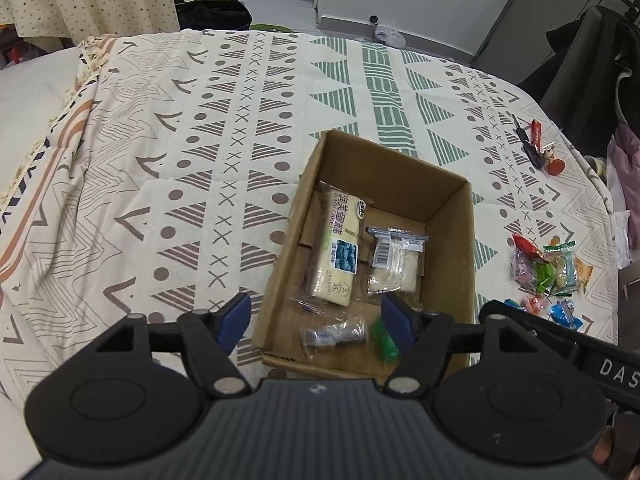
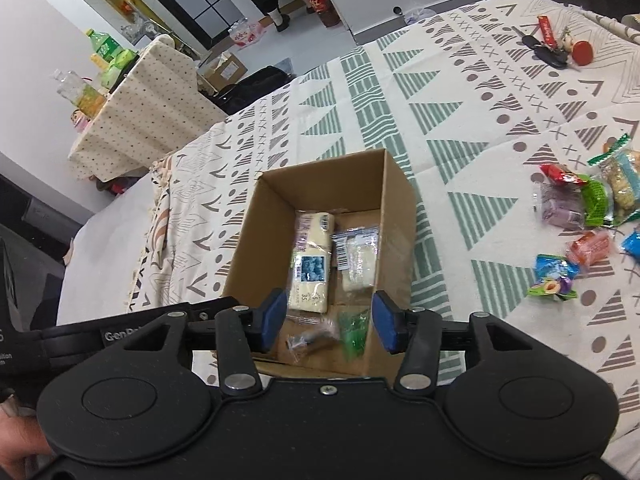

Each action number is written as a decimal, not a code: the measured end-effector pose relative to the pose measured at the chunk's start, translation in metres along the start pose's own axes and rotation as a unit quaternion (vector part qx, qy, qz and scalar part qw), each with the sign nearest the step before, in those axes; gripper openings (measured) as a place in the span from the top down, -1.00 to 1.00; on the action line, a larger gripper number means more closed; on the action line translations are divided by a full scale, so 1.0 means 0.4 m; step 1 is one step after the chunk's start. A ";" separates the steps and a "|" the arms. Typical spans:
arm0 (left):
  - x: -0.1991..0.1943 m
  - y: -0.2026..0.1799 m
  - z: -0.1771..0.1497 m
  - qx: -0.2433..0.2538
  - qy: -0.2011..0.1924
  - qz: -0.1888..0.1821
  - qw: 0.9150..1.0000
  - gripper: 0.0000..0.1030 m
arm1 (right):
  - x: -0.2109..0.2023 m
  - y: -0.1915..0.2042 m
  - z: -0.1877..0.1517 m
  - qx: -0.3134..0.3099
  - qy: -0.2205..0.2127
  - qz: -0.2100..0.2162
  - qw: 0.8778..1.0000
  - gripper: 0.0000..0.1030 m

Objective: Organize snacks
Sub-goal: 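Carry both candies over the box and open both grippers to drop them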

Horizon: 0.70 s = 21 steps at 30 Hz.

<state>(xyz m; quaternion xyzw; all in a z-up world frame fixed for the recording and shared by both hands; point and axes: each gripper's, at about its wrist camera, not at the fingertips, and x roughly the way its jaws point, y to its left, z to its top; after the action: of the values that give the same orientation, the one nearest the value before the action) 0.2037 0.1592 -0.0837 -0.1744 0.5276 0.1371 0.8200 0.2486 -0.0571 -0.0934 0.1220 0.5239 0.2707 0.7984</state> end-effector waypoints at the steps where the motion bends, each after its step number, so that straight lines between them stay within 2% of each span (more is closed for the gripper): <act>1: -0.001 -0.003 0.000 0.001 0.000 0.001 1.000 -0.42 | -0.004 -0.007 -0.001 0.003 0.000 -0.002 1.000 0.07; 4: -0.002 -0.018 -0.003 0.005 0.000 0.003 1.000 -0.55 | -0.017 -0.033 -0.004 0.009 -0.002 -0.013 1.000 0.07; 11: -0.005 -0.080 -0.016 0.030 0.000 -0.003 1.000 -0.72 | -0.063 -0.113 -0.015 0.027 -0.009 -0.037 0.999 -0.01; 17: -0.006 -0.147 -0.031 0.050 -0.002 -0.013 0.999 -0.88 | -0.106 -0.182 -0.026 0.039 -0.017 -0.056 0.998 -0.14; 19: -0.004 -0.172 -0.036 0.059 -0.003 -0.013 0.998 -0.94 | -0.120 -0.206 -0.030 0.045 -0.021 -0.061 0.997 -0.18; 21: -0.003 -0.196 -0.041 0.067 -0.004 -0.015 0.998 -0.99 | -0.135 -0.227 -0.033 0.050 -0.026 -0.067 0.996 -0.37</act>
<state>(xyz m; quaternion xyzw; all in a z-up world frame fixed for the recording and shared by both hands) 0.2218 0.0811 -0.0776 -0.1262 0.5294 0.0896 0.8342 0.2479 -0.1632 -0.1010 0.1334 0.5229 0.1872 0.8208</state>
